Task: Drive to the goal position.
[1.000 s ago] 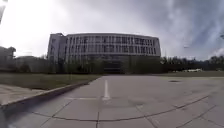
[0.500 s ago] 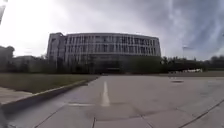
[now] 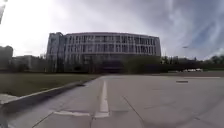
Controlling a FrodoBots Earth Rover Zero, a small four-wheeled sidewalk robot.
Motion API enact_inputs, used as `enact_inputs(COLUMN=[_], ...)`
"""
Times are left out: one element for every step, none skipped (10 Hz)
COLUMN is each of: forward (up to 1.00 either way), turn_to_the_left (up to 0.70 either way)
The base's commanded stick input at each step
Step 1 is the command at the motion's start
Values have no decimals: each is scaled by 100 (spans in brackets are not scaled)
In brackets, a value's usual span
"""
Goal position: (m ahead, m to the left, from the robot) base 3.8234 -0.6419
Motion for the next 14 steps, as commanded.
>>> enact_inputs(forward=[100, 100, 100, 100, 100, 100, 100, 100, 100, 100, 100, 100, 100, 100], turn_to_the_left=[0, 0, 0, 0, 0, 0, 0, 0, 0, 0, 0, 0, 0, 0])
